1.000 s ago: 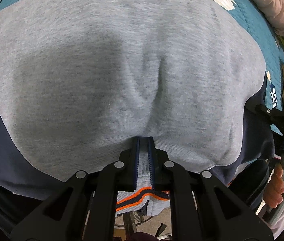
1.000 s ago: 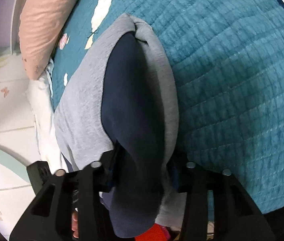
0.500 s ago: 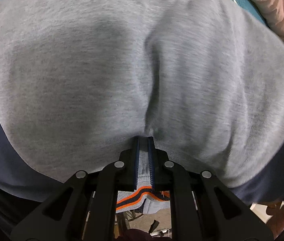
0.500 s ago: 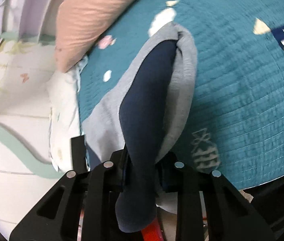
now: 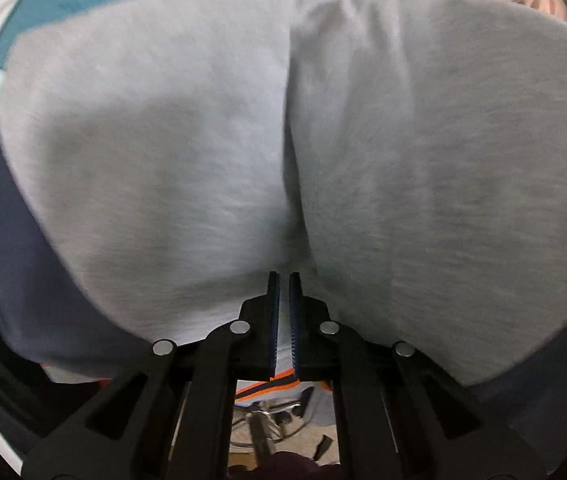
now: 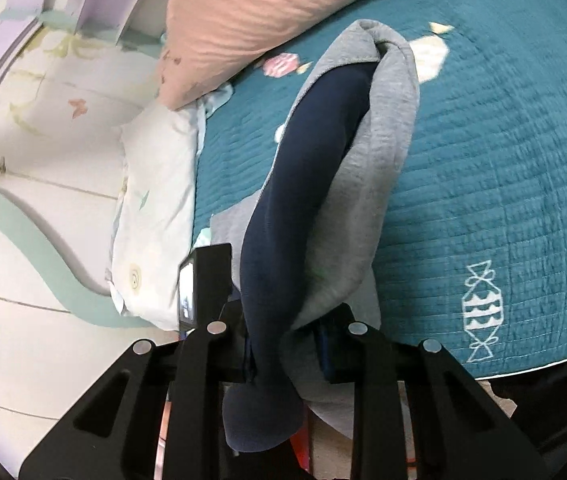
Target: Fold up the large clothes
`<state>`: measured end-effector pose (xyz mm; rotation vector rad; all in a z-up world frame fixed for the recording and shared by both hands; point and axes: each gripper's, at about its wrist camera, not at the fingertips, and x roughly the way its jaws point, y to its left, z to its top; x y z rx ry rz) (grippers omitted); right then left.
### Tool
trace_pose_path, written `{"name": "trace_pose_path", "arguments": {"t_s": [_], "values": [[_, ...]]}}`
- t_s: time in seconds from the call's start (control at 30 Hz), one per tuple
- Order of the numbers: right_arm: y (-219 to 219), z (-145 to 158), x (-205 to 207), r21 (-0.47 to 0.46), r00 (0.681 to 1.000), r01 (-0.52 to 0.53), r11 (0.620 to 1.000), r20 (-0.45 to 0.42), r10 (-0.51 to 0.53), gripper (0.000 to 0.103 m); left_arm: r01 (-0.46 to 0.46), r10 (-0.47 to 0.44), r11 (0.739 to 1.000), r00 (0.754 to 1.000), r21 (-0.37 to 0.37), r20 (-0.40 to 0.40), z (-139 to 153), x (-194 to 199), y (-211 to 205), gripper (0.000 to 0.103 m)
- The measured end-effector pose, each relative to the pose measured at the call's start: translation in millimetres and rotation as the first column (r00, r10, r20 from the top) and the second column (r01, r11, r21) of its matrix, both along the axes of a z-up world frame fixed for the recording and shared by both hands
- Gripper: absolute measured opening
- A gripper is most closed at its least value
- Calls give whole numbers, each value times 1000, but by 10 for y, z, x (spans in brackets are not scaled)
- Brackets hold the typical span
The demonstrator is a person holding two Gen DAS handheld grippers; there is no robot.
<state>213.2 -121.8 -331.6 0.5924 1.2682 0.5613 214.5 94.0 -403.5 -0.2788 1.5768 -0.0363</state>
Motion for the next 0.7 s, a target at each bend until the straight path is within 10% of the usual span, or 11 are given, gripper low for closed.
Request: {"name": "trace_pose_path", "arguments": {"t_s": [0.13,0.2,0.37,0.7], "values": [[405,128,25,-40,997,-79,996,13,79,22,4,-10,998,996,69,85,377,-71,334,9],[599,165,45,-58,993,-113,992,19,114,22,-12,2,996,993,87,114,512,-120,528,35],[1232,127,105,-109,975,-219,970,15,222,23,-101,82,987,985,122,152,729,-356,1104,55],[2249,-302,214,-233,948,-317,919,-70,310,27,-303,279,942,946,145,167,907,-804,1574,65]]}}
